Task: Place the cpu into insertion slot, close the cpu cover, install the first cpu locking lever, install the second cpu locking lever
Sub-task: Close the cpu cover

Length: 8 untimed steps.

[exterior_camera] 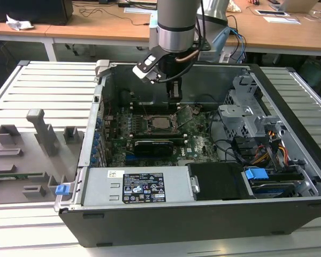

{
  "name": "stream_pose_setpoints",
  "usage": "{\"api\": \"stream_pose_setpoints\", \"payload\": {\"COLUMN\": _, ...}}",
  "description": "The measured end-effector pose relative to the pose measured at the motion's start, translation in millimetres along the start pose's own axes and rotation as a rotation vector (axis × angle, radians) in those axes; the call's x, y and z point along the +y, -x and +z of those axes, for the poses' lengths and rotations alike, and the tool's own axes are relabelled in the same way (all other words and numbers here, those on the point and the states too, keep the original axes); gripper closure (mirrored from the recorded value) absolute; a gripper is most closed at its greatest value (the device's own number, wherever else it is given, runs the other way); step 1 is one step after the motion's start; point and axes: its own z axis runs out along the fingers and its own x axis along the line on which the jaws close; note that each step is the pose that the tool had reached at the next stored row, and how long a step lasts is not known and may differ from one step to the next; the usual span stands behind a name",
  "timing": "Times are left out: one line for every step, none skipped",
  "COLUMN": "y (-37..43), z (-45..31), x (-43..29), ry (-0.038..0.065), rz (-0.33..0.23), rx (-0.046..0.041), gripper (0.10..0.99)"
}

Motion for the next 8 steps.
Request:
{"api": "stream_pose_setpoints", "payload": {"y": 0.0, "z": 0.0, "x": 0.8, "ry": 0.000, "rz": 0.000, "rx": 0.0000, "gripper": 0.980}}
{"api": "stream_pose_setpoints", "payload": {"y": -0.1, "z": 0.1, "x": 1.6, "ry": 0.000, "rz": 0.000, "rx": 0.0000, "gripper": 0.980}}
{"api": "stream_pose_setpoints", "payload": {"y": -0.1, "z": 0.2, "x": 2.5, "ry": 0.000, "rz": 0.000, "rx": 0.0000, "gripper": 0.980}}
{"api": "stream_pose_setpoints", "payload": {"y": -0.1, "z": 0.3, "x": 3.8, "ry": 0.000, "rz": 0.000, "rx": 0.0000, "gripper": 0.980}}
{"api": "stream_pose_setpoints", "payload": {"y": -0.2, "z": 0.4, "x": 4.8, "ry": 0.000, "rz": 0.000, "rx": 0.0000, "gripper": 0.980}}
{"api": "stream_pose_setpoints", "payload": {"y": -0.2, "z": 0.5, "x": 6.6, "ry": 0.000, "rz": 0.000, "rx": 0.0000, "gripper": 0.980}}
{"api": "stream_pose_setpoints", "payload": {"y": -0.3, "z": 0.6, "x": 7.8, "ry": 0.000, "rz": 0.000, "rx": 0.0000, "gripper": 0.980}}
{"api": "stream_pose_setpoints", "payload": {"y": -0.3, "z": 0.7, "x": 9.5, "ry": 0.000, "rz": 0.000, "rx": 0.0000, "gripper": 0.980}}
